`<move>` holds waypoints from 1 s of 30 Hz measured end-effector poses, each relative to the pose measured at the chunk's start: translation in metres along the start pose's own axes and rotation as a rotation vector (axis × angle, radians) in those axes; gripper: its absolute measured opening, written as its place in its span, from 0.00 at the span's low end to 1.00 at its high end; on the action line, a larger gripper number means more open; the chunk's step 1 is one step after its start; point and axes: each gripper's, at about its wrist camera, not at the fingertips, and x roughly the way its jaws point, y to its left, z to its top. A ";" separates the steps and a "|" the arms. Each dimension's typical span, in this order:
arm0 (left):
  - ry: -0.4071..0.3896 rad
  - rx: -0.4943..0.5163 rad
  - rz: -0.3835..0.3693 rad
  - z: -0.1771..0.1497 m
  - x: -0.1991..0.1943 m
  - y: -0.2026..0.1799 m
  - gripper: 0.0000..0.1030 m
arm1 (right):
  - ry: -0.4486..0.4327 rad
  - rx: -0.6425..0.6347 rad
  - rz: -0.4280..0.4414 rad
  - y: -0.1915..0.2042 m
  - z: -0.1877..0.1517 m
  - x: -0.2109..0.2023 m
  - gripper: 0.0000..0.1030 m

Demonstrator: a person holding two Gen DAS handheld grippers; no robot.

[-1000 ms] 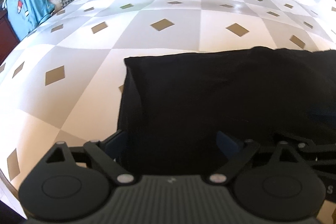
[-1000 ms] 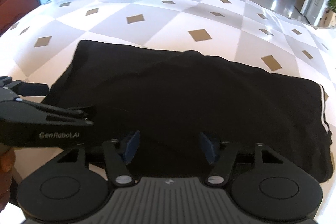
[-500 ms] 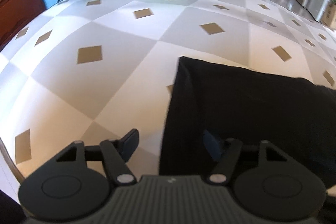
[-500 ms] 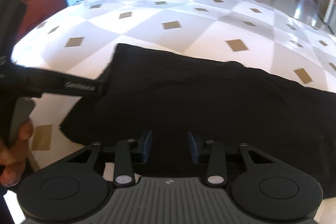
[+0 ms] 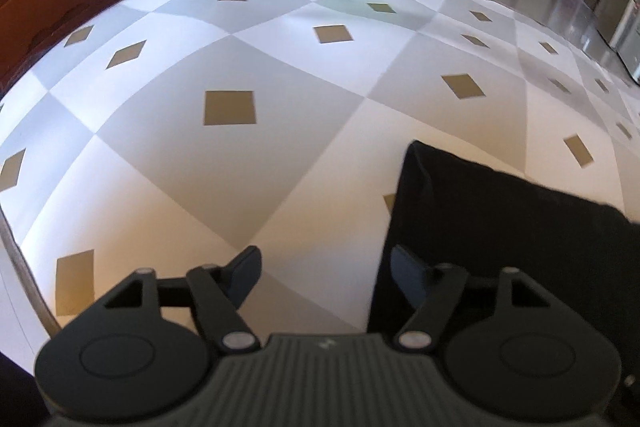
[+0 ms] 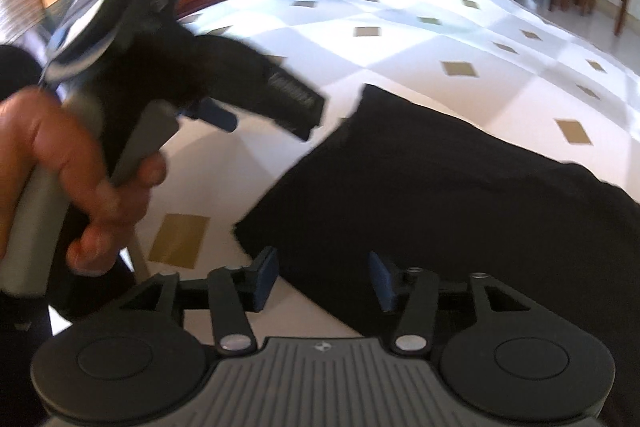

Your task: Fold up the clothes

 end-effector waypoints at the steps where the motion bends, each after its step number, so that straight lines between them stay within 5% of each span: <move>1: 0.001 -0.005 -0.004 0.002 0.000 0.002 0.73 | -0.001 -0.017 0.006 0.003 0.000 0.002 0.52; 23: 0.037 -0.015 -0.036 0.006 0.006 0.010 0.86 | -0.008 -0.140 0.010 0.031 0.003 0.044 0.57; 30: 0.053 -0.016 -0.090 0.004 0.007 0.006 0.91 | -0.020 -0.118 -0.017 0.023 0.001 0.041 0.37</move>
